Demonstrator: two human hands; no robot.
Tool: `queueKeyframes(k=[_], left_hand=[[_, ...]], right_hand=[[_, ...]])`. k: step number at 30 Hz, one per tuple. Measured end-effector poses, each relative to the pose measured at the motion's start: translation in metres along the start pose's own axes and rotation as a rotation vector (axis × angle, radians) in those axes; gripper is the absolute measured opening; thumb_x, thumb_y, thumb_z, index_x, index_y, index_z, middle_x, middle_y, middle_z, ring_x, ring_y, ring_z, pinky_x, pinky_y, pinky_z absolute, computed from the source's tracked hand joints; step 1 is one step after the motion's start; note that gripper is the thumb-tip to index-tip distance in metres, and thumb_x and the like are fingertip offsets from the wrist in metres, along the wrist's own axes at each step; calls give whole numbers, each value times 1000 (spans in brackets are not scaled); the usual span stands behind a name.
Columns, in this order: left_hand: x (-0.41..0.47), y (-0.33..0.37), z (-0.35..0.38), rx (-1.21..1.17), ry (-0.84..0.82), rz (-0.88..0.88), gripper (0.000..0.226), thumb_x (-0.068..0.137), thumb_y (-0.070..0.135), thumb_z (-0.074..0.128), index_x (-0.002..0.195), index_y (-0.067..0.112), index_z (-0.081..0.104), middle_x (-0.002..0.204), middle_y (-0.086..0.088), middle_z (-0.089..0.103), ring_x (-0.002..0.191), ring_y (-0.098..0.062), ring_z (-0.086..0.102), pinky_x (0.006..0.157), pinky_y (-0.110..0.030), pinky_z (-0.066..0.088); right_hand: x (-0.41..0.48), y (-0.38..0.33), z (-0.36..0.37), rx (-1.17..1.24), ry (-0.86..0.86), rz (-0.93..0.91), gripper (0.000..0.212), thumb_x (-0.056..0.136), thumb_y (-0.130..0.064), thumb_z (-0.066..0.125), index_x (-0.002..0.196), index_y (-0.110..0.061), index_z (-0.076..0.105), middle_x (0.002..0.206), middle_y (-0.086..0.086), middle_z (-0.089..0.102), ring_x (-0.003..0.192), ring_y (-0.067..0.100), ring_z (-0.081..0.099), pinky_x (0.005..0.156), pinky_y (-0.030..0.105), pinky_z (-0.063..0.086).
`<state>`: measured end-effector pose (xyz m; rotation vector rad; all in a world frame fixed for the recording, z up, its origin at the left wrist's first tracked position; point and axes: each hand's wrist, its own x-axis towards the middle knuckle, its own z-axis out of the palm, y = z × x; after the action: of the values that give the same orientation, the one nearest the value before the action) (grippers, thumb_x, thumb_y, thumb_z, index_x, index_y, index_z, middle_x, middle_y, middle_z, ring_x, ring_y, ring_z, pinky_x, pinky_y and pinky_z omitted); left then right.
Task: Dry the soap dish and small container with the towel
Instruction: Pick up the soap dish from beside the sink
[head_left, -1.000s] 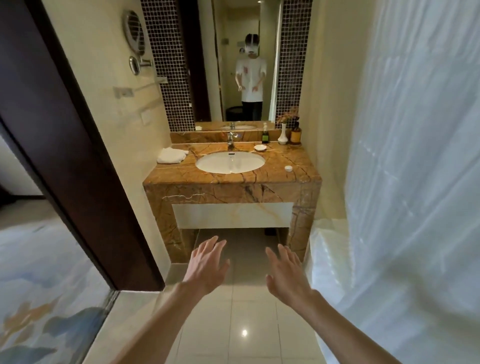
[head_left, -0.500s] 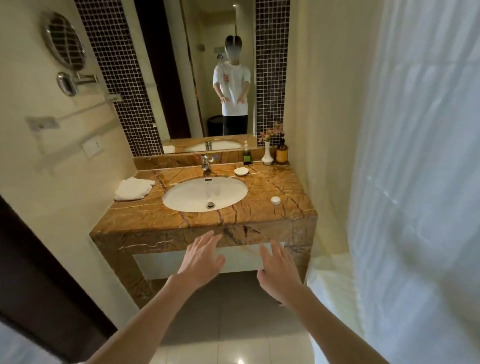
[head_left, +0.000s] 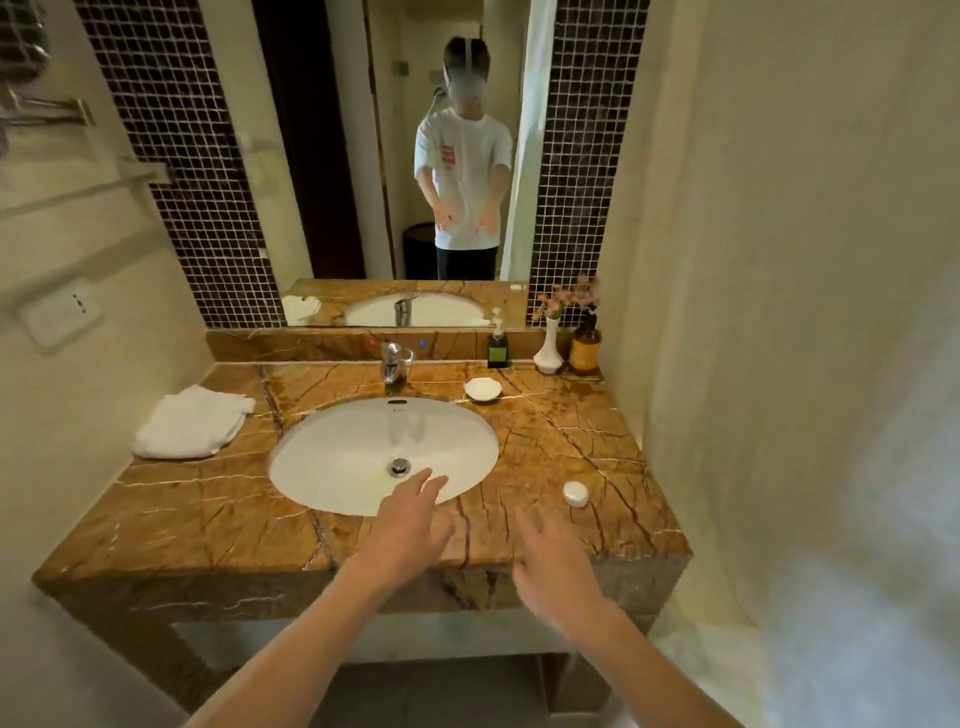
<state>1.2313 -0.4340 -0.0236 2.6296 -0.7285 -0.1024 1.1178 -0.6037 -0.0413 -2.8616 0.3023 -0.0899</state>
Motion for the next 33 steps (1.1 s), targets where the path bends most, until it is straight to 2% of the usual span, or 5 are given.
queueKeyframes(k=[8,13,23,29,33], left_hand=[[140,-36,6,-30,-49,-14,56,94,37,47,144,19,33,154,-4,30,141,-20,27,114,-35,23],[212,-48,27,-141,-100,-98,50,95,31,46,142,18,36,147,-5,39,126,-22,47,103,-36,40],[336,-59,65,-218,-168,-285,49,96,27,48,141,13,35,144,-12,43,130,-26,43,106,-37,33],[386,-55,100,-348,-121,-427,31,93,26,50,120,12,56,108,-11,66,95,-23,62,78,-31,46],[411,-54,123,-558,-52,-560,31,93,24,51,120,10,54,96,-10,65,83,-28,66,73,-40,56]], right_hand=[[156,15,-3,56,-73,27,57,91,-17,49,145,-18,31,149,13,36,138,31,30,114,43,27],[228,45,3,115,-123,85,34,93,-10,44,127,-17,47,124,11,54,109,25,52,91,37,48],[390,96,19,157,-249,19,26,97,-15,41,122,-11,50,119,13,57,104,30,55,88,46,49],[471,126,47,189,-366,116,49,91,-15,53,139,-13,43,133,14,55,118,31,54,96,44,48],[507,141,72,249,-397,166,44,95,-9,45,139,-16,44,128,15,59,113,34,57,96,46,49]])
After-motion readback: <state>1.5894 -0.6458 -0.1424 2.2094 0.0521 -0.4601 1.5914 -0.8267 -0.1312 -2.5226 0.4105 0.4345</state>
